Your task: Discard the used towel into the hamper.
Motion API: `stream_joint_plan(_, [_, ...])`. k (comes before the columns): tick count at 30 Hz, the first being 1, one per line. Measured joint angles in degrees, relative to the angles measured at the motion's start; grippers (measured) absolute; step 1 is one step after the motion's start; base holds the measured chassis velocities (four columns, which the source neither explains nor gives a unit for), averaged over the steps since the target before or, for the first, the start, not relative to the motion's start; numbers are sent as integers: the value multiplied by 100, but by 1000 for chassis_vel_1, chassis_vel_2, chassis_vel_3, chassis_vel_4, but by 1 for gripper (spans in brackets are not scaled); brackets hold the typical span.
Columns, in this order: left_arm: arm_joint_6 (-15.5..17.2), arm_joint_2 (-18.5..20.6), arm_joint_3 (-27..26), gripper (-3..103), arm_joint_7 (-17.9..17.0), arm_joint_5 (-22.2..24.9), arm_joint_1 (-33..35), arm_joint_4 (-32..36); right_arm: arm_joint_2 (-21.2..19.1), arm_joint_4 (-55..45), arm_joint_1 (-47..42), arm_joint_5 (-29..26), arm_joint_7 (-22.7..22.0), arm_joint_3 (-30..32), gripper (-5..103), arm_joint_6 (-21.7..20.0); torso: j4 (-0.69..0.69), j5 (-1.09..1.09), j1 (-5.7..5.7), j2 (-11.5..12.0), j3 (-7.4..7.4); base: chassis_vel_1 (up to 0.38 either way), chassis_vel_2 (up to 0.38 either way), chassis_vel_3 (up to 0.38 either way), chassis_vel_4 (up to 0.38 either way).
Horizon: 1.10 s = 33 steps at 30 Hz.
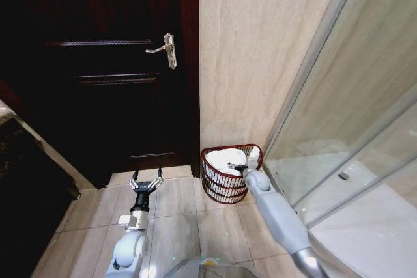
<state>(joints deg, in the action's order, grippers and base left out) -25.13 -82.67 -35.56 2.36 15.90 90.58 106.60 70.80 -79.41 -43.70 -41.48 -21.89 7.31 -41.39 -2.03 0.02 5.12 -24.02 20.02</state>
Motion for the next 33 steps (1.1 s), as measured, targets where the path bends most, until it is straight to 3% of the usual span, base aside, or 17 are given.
stream_joint_plan(1, [0, 0, 0, 100, 0, 0, 0, 0, 0, 0, 0, 0, 0, 0, 100, 0, 0, 0, 0, 0, 0, 0, 0, 0, 0])
stream_joint_plan(4, [-16, -6, -16, 100, -1, 2, 22, 0, -233, 21, 291, -993, -615, -274, 100, -74, -1, 0, 0, 0, 0, 0, 0, 0, 0])
stream_joint_plan(10, [-21, -21, -34, 100, -2, 10, 43, 38, -379, 224, 445, -1391, -748, -524, 100, -74, 3, 0, 0, 0, 0, 0, 0, 0, 0])
stream_joint_plan(17, [-45, -70, -61, 100, -33, -9, 99, 36, -222, 769, 678, -1398, -684, -614, 100, -74, 1, -1, 0, -1, 0, 0, 0, 0, 0])
stream_joint_plan(24, [129, -102, -106, 100, -139, -16, 73, 187, -77, 1051, 686, -1360, -573, -464, 100, -67, 2, -2, 0, -1, 0, 0, 0, 0, 0])
stream_joint_plan(33, [118, -105, -100, 100, -128, -23, 62, 134, 35, 1330, 692, -1025, -359, -294, 100, -51, 1, -1, 0, -1, 0, 0, 0, 0, 0])
